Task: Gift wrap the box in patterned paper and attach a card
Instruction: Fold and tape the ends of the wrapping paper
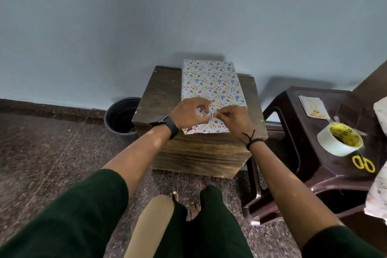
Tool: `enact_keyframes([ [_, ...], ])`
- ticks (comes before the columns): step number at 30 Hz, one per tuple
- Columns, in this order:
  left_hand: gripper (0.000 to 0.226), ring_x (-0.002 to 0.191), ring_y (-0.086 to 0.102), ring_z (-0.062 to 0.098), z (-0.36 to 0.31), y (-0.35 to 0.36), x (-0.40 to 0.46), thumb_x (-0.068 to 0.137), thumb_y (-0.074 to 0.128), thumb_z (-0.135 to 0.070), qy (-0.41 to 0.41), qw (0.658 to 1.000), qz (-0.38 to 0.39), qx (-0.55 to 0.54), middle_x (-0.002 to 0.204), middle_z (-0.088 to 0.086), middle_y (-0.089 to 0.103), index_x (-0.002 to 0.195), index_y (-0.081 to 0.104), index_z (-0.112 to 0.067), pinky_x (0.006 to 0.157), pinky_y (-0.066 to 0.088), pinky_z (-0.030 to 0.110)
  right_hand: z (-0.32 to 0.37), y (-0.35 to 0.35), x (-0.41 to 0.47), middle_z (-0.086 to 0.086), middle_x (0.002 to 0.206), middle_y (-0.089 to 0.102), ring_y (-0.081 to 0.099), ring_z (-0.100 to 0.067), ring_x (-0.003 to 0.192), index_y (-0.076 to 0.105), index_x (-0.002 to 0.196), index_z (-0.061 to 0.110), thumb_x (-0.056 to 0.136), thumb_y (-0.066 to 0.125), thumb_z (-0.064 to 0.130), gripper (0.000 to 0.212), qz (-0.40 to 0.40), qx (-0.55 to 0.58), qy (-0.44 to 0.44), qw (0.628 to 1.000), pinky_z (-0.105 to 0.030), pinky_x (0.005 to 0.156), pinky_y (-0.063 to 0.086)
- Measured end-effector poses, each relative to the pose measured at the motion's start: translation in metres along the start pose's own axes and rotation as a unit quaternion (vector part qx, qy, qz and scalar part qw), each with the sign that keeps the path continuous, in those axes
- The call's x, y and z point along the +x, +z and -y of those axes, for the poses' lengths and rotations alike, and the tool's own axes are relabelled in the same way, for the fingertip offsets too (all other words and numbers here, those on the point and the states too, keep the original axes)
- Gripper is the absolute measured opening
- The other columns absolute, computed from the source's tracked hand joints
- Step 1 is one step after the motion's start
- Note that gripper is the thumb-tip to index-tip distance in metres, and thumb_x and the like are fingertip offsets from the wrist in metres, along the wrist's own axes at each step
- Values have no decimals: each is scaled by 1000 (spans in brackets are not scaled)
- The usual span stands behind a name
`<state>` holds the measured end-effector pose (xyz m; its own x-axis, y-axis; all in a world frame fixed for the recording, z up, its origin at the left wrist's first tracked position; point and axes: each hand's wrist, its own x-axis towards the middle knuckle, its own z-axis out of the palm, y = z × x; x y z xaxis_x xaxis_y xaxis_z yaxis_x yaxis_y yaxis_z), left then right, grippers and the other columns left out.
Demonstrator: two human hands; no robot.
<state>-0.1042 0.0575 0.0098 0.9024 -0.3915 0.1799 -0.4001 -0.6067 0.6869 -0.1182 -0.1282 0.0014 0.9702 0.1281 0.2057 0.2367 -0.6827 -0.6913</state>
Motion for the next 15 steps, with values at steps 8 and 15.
enact_keyframes([
  [8, 14, 130, 44, 12, 3, 4, -2, 78, 74, -22, 25, 997, 27, 74, 138, -2, 52, 83, 66, -13, 107, 28, 25, -4, -5, -4, -9, 85, 73, 66, -12, 72, 75, 87, 6, 77, 76, 19, 17, 19, 85, 42, 995, -14, 63, 51],
  [15, 40, 139, 29, 9, 2, -17, 4, 75, 59, 2, 17, 984, 142, 102, 151, -9, 34, 108, 68, -19, 114, 21, 28, -9, -8, -7, -6, 85, 72, 68, -16, 79, 70, 81, 10, 82, 72, 17, 8, 82, 118, 39, 989, -29, 74, 54],
])
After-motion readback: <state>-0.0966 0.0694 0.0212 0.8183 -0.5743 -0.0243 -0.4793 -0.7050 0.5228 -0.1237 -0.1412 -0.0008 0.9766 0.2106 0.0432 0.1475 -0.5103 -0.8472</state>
